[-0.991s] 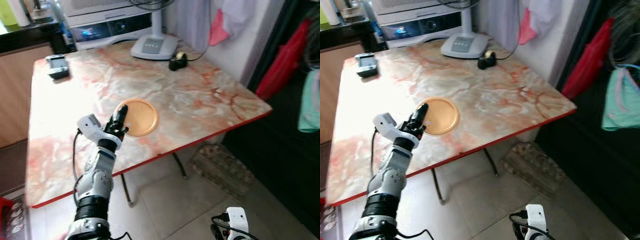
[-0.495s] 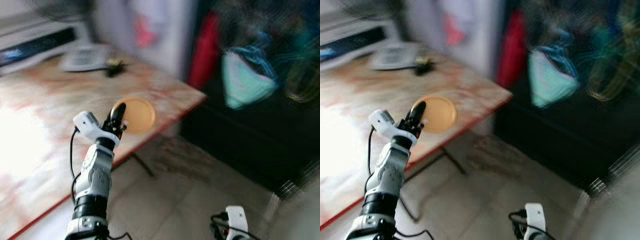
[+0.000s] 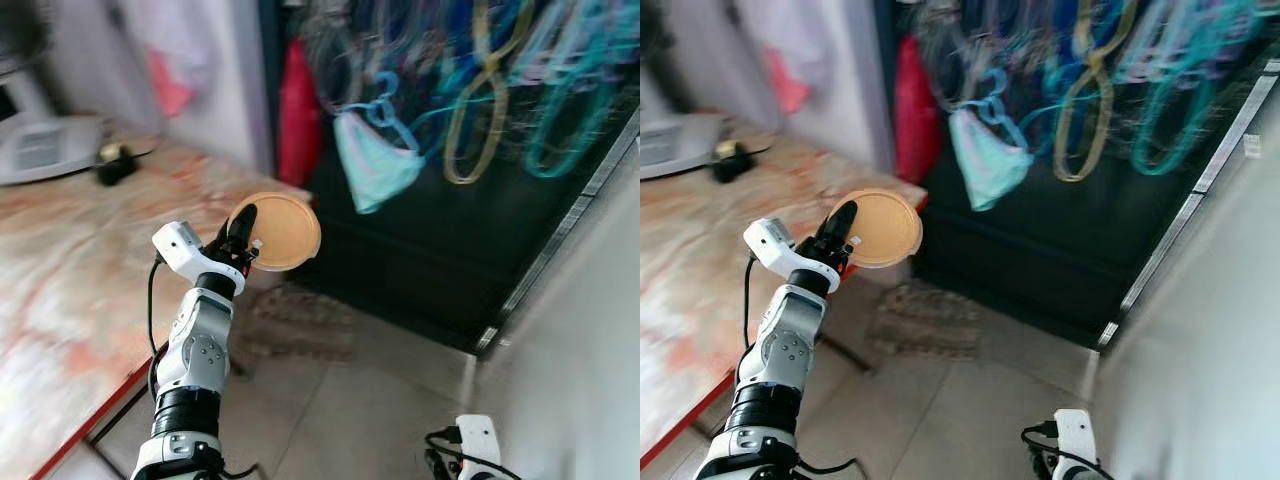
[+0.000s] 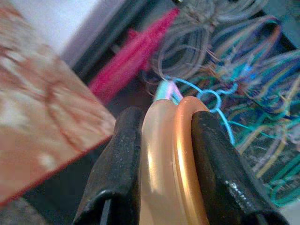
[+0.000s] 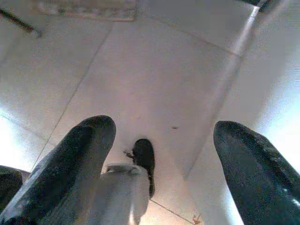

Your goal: Restocking fridge

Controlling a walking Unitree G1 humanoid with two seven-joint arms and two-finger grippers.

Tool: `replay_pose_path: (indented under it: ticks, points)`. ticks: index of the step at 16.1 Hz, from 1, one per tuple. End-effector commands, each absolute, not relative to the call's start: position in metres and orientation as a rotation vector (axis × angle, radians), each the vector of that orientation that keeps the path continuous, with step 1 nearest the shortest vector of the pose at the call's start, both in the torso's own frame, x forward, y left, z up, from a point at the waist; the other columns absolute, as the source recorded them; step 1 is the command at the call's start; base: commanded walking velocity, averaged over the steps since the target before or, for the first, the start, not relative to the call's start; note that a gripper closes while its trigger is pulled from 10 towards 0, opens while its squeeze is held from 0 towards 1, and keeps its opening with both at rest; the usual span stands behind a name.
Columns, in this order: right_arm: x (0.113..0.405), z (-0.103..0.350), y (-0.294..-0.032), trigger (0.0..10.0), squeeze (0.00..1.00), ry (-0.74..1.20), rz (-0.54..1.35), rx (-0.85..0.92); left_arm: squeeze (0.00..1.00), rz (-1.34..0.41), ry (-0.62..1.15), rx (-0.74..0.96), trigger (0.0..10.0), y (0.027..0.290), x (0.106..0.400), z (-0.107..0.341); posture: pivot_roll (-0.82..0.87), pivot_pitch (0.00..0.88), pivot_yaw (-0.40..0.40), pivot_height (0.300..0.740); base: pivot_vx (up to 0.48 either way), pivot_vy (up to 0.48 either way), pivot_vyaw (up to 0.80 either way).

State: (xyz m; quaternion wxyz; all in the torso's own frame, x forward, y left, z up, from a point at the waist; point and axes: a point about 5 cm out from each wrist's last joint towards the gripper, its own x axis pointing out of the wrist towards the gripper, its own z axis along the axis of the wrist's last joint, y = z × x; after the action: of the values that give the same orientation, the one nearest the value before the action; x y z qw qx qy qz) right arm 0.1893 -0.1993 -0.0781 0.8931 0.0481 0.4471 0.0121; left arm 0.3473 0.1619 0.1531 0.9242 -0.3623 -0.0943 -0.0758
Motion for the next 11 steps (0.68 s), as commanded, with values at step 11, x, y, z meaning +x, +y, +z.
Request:
replay_pose_path:
  ticks: [11]
  points:
    - [0.19, -0.0787, -0.1944, 10.0, 0.0, 0.934, 0.041, 0.105, 0.0, -0.187, -0.175, -0.721, 10.0, 0.1595, 0.3478, 0.1537, -0.02, 0.009, 0.027, 0.74, 0.0, 0.075, -0.59]
